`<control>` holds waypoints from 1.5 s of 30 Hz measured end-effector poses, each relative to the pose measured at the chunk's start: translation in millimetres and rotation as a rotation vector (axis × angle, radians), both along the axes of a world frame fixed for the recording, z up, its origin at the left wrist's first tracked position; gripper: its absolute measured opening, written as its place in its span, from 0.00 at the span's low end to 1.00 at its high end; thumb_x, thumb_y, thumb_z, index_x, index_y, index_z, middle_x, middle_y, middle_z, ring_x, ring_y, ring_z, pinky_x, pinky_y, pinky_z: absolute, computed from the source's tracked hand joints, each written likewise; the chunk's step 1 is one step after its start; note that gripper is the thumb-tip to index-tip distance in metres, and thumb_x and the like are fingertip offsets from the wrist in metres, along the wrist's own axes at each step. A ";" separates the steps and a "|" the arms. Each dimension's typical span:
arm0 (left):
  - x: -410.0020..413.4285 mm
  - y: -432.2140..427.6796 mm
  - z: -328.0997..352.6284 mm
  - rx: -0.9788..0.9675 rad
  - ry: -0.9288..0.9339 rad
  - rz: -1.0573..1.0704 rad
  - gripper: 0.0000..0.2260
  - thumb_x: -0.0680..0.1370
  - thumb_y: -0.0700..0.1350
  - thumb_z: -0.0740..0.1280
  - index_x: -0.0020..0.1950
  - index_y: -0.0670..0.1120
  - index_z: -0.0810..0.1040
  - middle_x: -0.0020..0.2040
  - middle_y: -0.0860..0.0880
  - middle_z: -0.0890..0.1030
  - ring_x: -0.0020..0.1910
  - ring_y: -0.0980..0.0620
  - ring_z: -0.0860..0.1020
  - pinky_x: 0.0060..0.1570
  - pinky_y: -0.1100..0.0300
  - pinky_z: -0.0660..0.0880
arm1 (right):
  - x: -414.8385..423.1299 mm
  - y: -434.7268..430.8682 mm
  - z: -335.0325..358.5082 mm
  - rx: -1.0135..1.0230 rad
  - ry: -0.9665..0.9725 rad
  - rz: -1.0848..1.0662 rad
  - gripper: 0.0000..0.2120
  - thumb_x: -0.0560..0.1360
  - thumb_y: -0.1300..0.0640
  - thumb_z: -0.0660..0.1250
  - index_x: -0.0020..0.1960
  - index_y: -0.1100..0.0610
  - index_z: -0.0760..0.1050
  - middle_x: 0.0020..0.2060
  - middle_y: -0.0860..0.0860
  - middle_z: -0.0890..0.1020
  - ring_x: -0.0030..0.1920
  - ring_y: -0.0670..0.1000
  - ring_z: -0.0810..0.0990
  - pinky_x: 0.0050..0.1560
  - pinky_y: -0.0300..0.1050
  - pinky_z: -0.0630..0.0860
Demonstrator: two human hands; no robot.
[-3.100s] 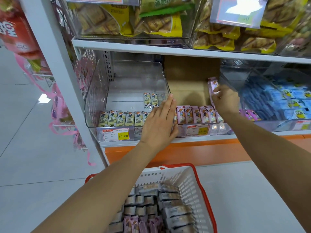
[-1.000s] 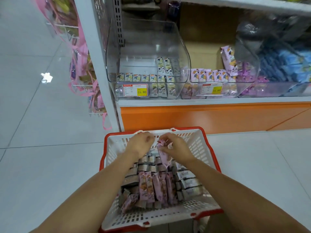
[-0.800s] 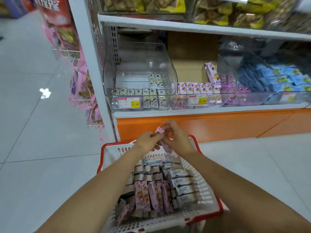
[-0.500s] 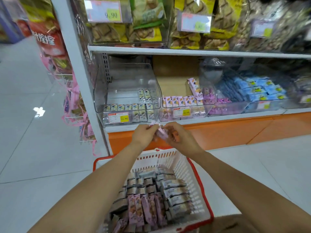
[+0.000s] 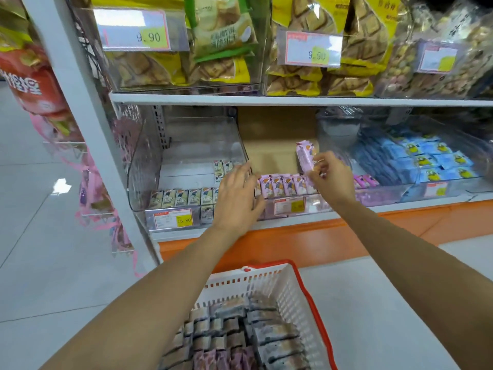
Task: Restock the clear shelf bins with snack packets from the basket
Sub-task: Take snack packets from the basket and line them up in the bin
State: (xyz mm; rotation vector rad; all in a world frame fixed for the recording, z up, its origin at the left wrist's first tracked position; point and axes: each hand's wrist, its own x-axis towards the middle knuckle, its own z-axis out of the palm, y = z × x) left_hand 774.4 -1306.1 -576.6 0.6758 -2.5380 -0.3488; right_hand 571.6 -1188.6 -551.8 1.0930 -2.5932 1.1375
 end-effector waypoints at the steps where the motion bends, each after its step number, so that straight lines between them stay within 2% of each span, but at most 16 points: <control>1: -1.4 -3.2 -4.0 -0.017 -0.013 -0.008 0.25 0.81 0.51 0.62 0.77 0.48 0.63 0.80 0.47 0.55 0.78 0.46 0.52 0.75 0.53 0.44 | -9.9 -6.8 -4.0 0.053 0.006 -0.016 0.15 0.74 0.59 0.71 0.59 0.55 0.74 0.44 0.50 0.80 0.45 0.52 0.78 0.44 0.43 0.72; 4: -5.1 -8.4 -14.0 -0.054 -0.026 -0.008 0.27 0.80 0.52 0.63 0.78 0.49 0.61 0.80 0.47 0.53 0.78 0.47 0.53 0.73 0.56 0.43 | -34.6 -28.9 -15.6 0.173 0.037 -0.058 0.15 0.73 0.60 0.72 0.58 0.56 0.76 0.47 0.57 0.83 0.46 0.57 0.81 0.48 0.49 0.78; 7: -9.1 -9.5 -20.9 -0.123 -0.015 0.028 0.27 0.79 0.52 0.65 0.76 0.49 0.64 0.79 0.46 0.57 0.76 0.46 0.60 0.73 0.53 0.53 | -47.3 -47.6 -22.1 0.226 0.088 -0.104 0.14 0.72 0.62 0.71 0.57 0.57 0.76 0.53 0.61 0.79 0.49 0.60 0.78 0.49 0.47 0.74; 9: -11.3 -9.8 -23.0 -0.152 0.003 0.050 0.27 0.78 0.53 0.66 0.75 0.48 0.67 0.79 0.45 0.60 0.75 0.46 0.63 0.71 0.51 0.61 | -50.0 -57.1 -23.7 0.215 0.078 -0.142 0.16 0.72 0.62 0.71 0.58 0.58 0.74 0.56 0.61 0.74 0.51 0.60 0.76 0.54 0.51 0.75; 12: -12.9 -10.7 -25.7 -0.169 0.024 0.060 0.26 0.77 0.53 0.66 0.74 0.47 0.69 0.78 0.45 0.62 0.73 0.46 0.66 0.69 0.50 0.66 | -53.8 -66.5 -24.9 0.198 0.063 -0.187 0.19 0.73 0.61 0.72 0.61 0.58 0.71 0.58 0.61 0.73 0.55 0.60 0.76 0.60 0.56 0.74; 16: -13.6 -12.1 -28.7 -0.193 0.019 0.068 0.27 0.76 0.54 0.66 0.73 0.47 0.70 0.77 0.45 0.64 0.71 0.46 0.68 0.67 0.51 0.68 | -57.3 -70.4 -26.5 0.208 0.080 -0.202 0.21 0.72 0.60 0.73 0.60 0.61 0.68 0.57 0.63 0.74 0.55 0.63 0.75 0.57 0.57 0.75; 24: -9.6 -9.6 -22.5 -0.146 -0.035 0.037 0.27 0.78 0.54 0.62 0.76 0.47 0.65 0.79 0.46 0.57 0.75 0.47 0.63 0.71 0.51 0.63 | -48.3 -60.4 -19.8 0.190 0.055 -0.170 0.21 0.73 0.57 0.74 0.60 0.61 0.69 0.59 0.61 0.73 0.56 0.61 0.75 0.56 0.53 0.74; 28: -5.0 -6.4 -17.8 -0.115 -0.063 0.004 0.29 0.80 0.52 0.62 0.79 0.48 0.58 0.81 0.47 0.51 0.78 0.47 0.55 0.75 0.52 0.53 | -34.6 -49.2 -13.9 0.178 0.076 -0.148 0.20 0.74 0.56 0.72 0.61 0.60 0.71 0.57 0.60 0.75 0.56 0.60 0.75 0.54 0.50 0.72; 31: 4.8 -0.7 -15.9 -0.115 -0.062 -0.020 0.30 0.80 0.50 0.62 0.80 0.47 0.56 0.81 0.47 0.50 0.79 0.47 0.50 0.75 0.52 0.46 | -11.3 -40.9 -7.0 0.111 0.077 -0.106 0.15 0.76 0.54 0.69 0.60 0.58 0.72 0.50 0.56 0.78 0.48 0.54 0.76 0.47 0.45 0.68; 34: 21.6 7.4 -17.4 -0.150 -0.063 -0.021 0.31 0.78 0.47 0.64 0.79 0.47 0.57 0.80 0.45 0.55 0.79 0.46 0.52 0.75 0.52 0.43 | 23.2 -30.7 -5.4 0.003 0.039 -0.020 0.08 0.77 0.57 0.67 0.54 0.56 0.74 0.41 0.51 0.76 0.36 0.46 0.73 0.39 0.41 0.71; 37: 43.0 13.7 -22.8 -0.189 -0.075 -0.020 0.30 0.75 0.45 0.65 0.77 0.45 0.62 0.76 0.43 0.63 0.76 0.43 0.59 0.75 0.49 0.48 | 55.8 -18.4 -12.1 -0.042 0.011 0.085 0.08 0.75 0.58 0.70 0.53 0.55 0.74 0.39 0.50 0.76 0.35 0.47 0.73 0.40 0.45 0.73; 40: 68.7 18.8 -31.5 -0.221 -0.069 -0.026 0.28 0.73 0.44 0.67 0.73 0.45 0.67 0.68 0.42 0.70 0.69 0.41 0.67 0.73 0.46 0.59 | 89.3 -8.9 -18.9 -0.045 0.012 0.180 0.08 0.76 0.58 0.69 0.54 0.57 0.75 0.38 0.51 0.77 0.35 0.46 0.75 0.38 0.42 0.72; 43: 95.0 20.2 -43.2 -0.218 -0.120 -0.019 0.25 0.73 0.43 0.64 0.70 0.45 0.70 0.65 0.43 0.72 0.67 0.43 0.68 0.70 0.45 0.64 | 123.4 -2.3 -33.5 -0.031 -0.007 0.286 0.06 0.76 0.58 0.68 0.52 0.57 0.75 0.37 0.49 0.76 0.34 0.42 0.74 0.35 0.37 0.69; 45: 112.0 19.5 -53.0 -0.194 -0.168 -0.017 0.23 0.73 0.44 0.64 0.69 0.45 0.72 0.64 0.44 0.73 0.65 0.43 0.69 0.68 0.46 0.67 | 143.6 0.4 -50.6 0.014 -0.034 0.336 0.07 0.76 0.58 0.69 0.53 0.56 0.75 0.38 0.49 0.76 0.35 0.45 0.75 0.36 0.41 0.72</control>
